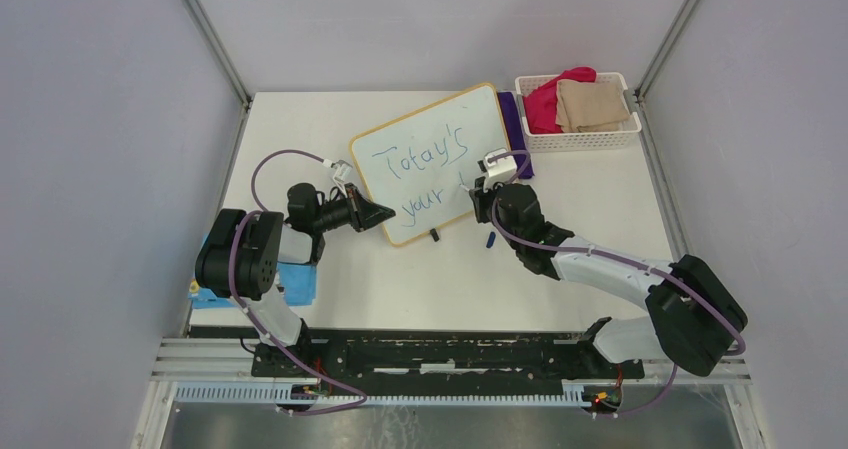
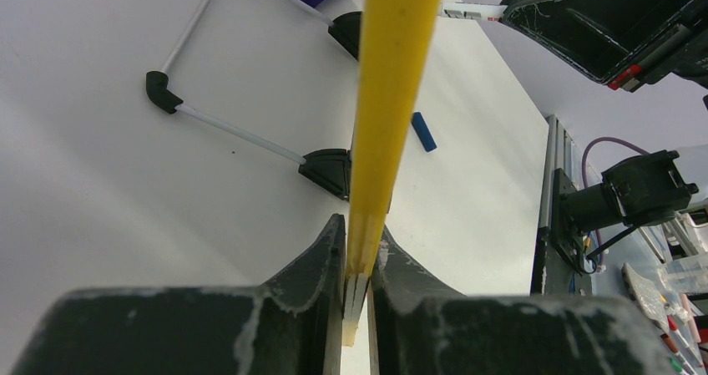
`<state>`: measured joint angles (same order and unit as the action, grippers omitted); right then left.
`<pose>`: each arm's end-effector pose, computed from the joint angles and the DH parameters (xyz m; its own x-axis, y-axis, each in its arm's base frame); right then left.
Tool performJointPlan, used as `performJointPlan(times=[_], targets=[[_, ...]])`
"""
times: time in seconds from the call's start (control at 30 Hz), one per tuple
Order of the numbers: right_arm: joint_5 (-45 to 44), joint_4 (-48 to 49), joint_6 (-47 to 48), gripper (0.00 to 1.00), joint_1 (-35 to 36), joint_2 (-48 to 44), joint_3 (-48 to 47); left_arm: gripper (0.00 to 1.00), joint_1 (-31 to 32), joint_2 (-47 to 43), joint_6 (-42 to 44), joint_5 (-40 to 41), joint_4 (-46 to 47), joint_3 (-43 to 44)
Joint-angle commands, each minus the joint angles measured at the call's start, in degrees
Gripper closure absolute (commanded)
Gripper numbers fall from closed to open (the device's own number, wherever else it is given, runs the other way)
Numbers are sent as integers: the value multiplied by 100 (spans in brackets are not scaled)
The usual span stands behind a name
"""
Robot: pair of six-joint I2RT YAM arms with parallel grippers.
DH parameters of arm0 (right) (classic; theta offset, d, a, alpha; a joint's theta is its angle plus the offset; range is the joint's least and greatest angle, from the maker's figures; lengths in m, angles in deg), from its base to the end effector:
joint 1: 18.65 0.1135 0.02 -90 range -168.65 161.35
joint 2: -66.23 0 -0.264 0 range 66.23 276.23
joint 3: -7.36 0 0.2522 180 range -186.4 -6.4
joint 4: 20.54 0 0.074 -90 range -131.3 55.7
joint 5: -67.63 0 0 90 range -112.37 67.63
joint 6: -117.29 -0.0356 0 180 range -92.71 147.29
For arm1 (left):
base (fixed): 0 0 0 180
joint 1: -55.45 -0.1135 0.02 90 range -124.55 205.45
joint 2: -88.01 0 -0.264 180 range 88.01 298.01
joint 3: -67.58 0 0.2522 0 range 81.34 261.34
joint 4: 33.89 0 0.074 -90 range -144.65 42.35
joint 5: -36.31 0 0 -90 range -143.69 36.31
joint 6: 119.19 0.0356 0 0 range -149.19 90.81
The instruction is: Write a sentence on the whiteboard
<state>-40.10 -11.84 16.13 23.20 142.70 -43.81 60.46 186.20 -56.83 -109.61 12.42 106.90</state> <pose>0.2230 0.1852 0.2316 -0.2897 -0.0120 -0.9570 -0.3690 0.9240 0.1001 0.2760 -0.0538 0.1385 -0.5882 -0.2094 -0.7811 0.6563 0.4408 -0.6124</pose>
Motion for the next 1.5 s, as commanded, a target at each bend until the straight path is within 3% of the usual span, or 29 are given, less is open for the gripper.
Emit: performJointPlan(times=[0.0, 0.5, 1.47], targets=[[148, 193, -46, 100, -13, 11, -85, 98, 19, 60, 333, 374, -549, 7], [-25, 196, -53, 100, -23, -158, 396, 98, 26, 51, 347, 376, -575, 13], [-496, 163, -18, 100, -150, -377, 22, 98, 43, 34, 379, 386, -643, 31]])
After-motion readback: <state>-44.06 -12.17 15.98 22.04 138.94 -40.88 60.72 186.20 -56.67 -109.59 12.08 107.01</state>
